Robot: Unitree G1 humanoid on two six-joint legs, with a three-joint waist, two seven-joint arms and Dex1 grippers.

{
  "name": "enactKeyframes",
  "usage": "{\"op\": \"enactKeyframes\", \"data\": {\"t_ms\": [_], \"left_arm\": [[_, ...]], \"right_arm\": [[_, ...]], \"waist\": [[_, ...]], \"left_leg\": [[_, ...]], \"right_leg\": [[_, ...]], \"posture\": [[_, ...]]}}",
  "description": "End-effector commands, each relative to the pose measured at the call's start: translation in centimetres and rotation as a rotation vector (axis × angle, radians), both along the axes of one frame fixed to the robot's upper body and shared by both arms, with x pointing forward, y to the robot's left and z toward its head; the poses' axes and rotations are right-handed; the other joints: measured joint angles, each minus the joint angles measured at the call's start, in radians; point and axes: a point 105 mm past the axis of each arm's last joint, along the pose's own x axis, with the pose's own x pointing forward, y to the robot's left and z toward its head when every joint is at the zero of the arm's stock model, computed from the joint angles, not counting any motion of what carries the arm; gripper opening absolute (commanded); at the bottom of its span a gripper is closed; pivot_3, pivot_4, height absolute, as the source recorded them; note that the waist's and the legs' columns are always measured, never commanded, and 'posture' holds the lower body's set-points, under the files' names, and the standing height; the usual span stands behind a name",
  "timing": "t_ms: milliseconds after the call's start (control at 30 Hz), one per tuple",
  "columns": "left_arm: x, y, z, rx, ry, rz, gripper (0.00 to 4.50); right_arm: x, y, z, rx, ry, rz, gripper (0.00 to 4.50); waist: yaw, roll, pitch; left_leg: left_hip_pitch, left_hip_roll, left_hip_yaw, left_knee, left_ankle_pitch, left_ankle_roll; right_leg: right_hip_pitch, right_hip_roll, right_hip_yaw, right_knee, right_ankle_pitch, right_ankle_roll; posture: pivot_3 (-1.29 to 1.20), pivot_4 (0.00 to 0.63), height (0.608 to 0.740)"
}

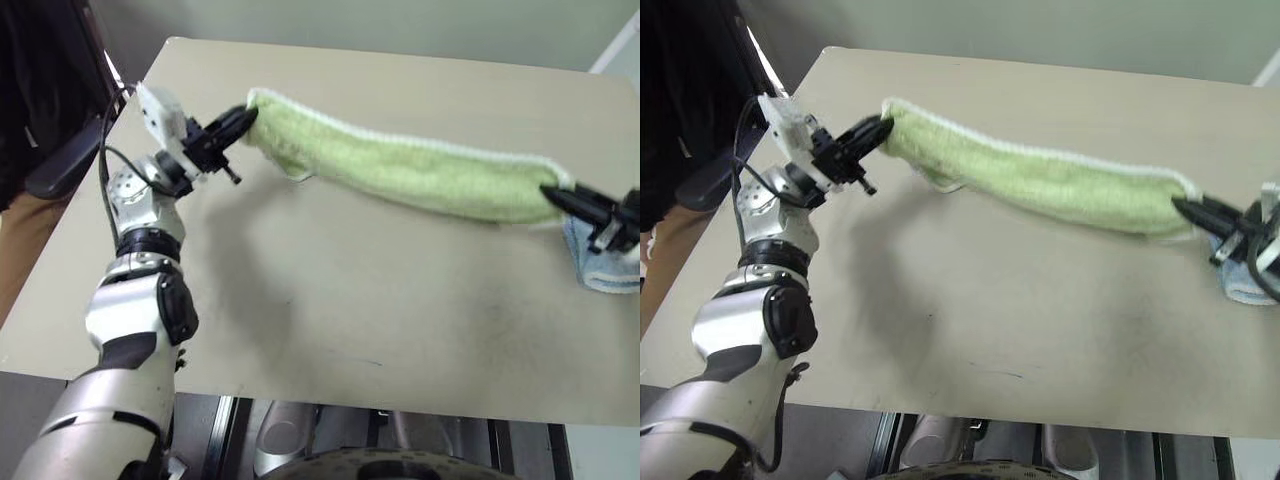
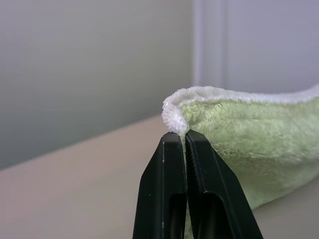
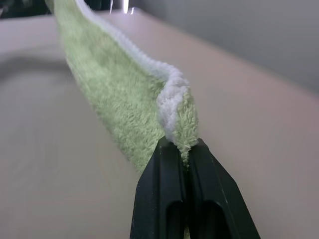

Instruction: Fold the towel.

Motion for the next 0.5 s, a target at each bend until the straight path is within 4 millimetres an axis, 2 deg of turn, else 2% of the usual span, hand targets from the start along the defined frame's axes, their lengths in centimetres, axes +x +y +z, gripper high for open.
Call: {"op": "enactKeyframes", "data": {"t_ms": [33,167,300,500], "left_arm": [[-1.9,0.3,0.7,0.063,0.007,-0.120,0.05],[-3.4,1.1,-0.6,0.127,0.147,-0.176,0.05],[-5.6,2.2,-2.4,0.233,0.356,-0.244,0.05],[-7.9,4.2,-3.3,0.273,0.523,-0.236,0.05]], "right_arm": [[-1.6,0.3,1.5,0.003,-0.051,0.013,0.00],[-3.2,0.7,-0.2,-0.023,0.030,0.019,0.00],[-4.5,1.0,-1.9,-0.015,0.078,0.000,0.00],[-6.6,1.0,-4.0,-0.063,0.184,-0.006,0.00]], "waist": [[-0.003,0.000,0.000],[-0.011,0.000,0.000],[-0.014,-0.001,0.000],[-0.015,-0.001,-0.001]], "left_leg": [[0.002,0.000,0.000,0.000,0.000,0.000],[0.006,0.001,-0.001,0.000,0.000,0.002],[0.006,0.001,-0.001,0.000,0.001,0.005],[0.006,0.000,-0.003,-0.001,-0.002,0.007]], "right_leg": [[0.002,0.000,0.001,0.000,0.000,0.000],[0.005,0.001,0.001,0.000,-0.004,-0.008],[0.005,0.001,0.001,0.000,-0.004,-0.009],[0.005,0.001,0.001,0.000,-0.003,-0.010]], "posture": [[0.00,0.150,0.733],[0.00,0.150,0.733],[0.00,0.150,0.733],[0.00,0.150,0.733]]}}
